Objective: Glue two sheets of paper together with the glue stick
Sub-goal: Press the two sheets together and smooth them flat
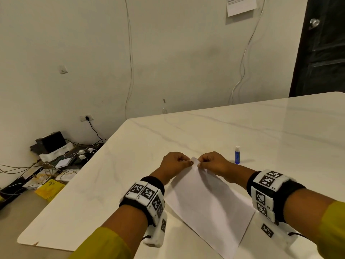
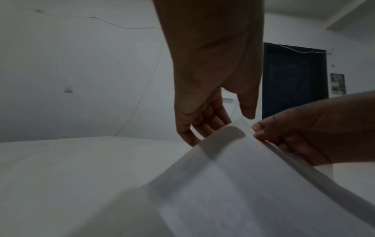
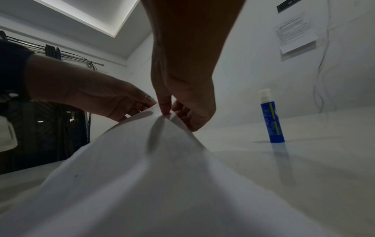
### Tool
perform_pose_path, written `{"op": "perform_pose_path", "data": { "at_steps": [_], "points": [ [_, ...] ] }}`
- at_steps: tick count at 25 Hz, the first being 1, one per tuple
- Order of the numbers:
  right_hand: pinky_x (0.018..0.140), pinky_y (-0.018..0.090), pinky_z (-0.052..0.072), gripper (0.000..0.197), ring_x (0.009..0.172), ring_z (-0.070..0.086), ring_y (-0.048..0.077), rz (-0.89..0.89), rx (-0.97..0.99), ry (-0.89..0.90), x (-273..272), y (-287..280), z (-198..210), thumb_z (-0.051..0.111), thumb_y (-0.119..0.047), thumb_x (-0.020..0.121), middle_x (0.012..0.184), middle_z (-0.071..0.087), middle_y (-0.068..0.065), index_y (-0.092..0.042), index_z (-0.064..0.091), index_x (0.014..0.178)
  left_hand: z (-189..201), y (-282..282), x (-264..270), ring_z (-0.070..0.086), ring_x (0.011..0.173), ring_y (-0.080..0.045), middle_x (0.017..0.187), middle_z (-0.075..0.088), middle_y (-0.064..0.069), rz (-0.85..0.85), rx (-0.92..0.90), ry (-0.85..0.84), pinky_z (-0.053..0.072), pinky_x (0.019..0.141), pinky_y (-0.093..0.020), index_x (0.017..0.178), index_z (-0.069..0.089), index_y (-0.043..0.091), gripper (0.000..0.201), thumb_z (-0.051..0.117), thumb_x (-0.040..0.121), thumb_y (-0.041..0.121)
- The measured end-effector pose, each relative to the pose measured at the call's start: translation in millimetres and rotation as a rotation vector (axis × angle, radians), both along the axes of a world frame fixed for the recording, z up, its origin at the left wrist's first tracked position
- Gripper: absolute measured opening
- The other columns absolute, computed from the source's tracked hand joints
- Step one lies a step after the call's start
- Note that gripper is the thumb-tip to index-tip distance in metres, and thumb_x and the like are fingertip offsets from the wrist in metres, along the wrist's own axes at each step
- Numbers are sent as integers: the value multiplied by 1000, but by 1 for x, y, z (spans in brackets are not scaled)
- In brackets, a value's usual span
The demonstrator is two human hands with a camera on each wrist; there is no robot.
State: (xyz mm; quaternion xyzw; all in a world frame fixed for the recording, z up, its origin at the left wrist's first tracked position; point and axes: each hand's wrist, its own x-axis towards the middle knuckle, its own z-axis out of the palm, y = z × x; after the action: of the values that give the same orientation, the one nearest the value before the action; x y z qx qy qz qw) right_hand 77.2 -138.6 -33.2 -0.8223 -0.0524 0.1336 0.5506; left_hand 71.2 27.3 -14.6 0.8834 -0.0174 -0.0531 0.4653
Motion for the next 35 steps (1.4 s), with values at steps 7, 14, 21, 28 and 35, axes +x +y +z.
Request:
{"op": "perform_pose_path", "data": {
  "at_steps": [7,14,21,28,35],
  "points": [
    [44,12,35,15,54,43,8,38,23,17,2,7,3,56,-5,87,64,53,-2,-8,62,74,-4,5,0,55,72,-15,69,60,4,124,-39,-95,45,66,-22,65,63,17,18,67,81,8],
    [60,20,42,10,64,53,10,35,-8,36,4,-7,-13,58,-6,84,70,61,-5,-5,66,78,-5,26,0,53,67,-17,68,58,-1,206,-193,-85,42,61,-23,62,58,14,24,62,84,6],
    [48,9,44,27,60,54,6,45,-72,47,6,-24,-13,57,0,84,60,60,-10,-12,64,61,-9,37,-1,53,75,-22,77,58,-6,225,-249,-26,45,65,-27,69,57,13,20,59,86,3],
    [58,12,50,19,67,59,8,111,-108,35,5,-24,-12,58,1,83,83,68,5,-3,73,94,5,35,-11,55,85,-17,99,58,0,146,-321,131,43,73,-29,118,54,25,26,52,92,25],
    [72,19,49,22,76,59,11,186,-170,-37,6,-10,-10,59,-1,84,89,69,5,-3,73,101,-3,14,1,48,123,-17,127,59,4,-160,619,-442,31,106,-34,131,51,23,50,58,85,40]
  ]
}}
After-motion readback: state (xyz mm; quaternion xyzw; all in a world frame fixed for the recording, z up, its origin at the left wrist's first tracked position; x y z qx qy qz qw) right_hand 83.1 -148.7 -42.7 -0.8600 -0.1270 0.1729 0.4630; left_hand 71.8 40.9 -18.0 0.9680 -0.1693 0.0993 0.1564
